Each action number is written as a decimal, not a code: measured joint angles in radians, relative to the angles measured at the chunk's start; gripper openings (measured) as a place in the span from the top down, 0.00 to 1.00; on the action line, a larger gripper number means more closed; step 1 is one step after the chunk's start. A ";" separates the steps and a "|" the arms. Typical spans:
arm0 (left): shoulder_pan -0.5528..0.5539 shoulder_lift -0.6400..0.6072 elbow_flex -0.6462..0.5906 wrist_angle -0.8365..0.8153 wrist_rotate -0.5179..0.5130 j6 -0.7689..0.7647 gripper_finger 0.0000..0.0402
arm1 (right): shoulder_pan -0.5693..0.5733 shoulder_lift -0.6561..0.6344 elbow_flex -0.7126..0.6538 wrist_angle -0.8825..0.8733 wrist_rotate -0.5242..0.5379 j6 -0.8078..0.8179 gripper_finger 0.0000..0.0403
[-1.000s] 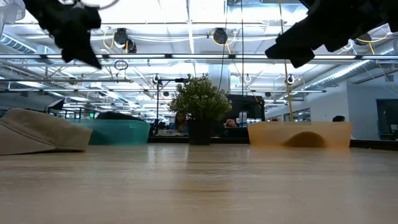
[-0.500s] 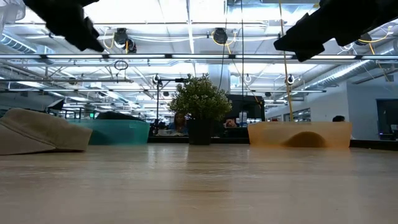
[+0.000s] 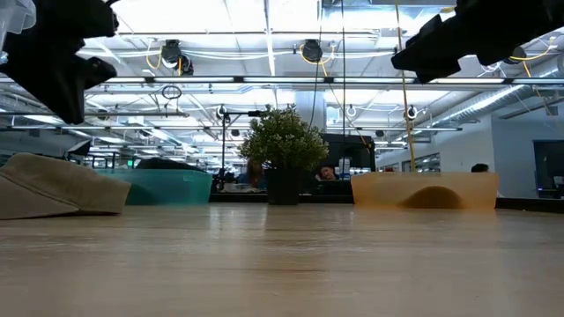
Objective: Pick & Place hat
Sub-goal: Put the brown cap into the orange bin
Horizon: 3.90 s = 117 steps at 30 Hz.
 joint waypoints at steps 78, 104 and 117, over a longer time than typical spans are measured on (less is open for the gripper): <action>0.313 0.769 0.486 0.405 0.208 -0.268 0.98 | -0.007 0.000 0.000 -0.014 -0.001 -0.100 0.68; 0.266 0.499 0.465 0.602 0.006 0.076 0.55 | -0.002 0.040 0.001 0.114 0.134 -0.023 0.68; 0.273 0.193 0.052 1.230 0.246 0.202 0.75 | -0.189 0.220 0.207 -0.005 0.050 -0.022 0.68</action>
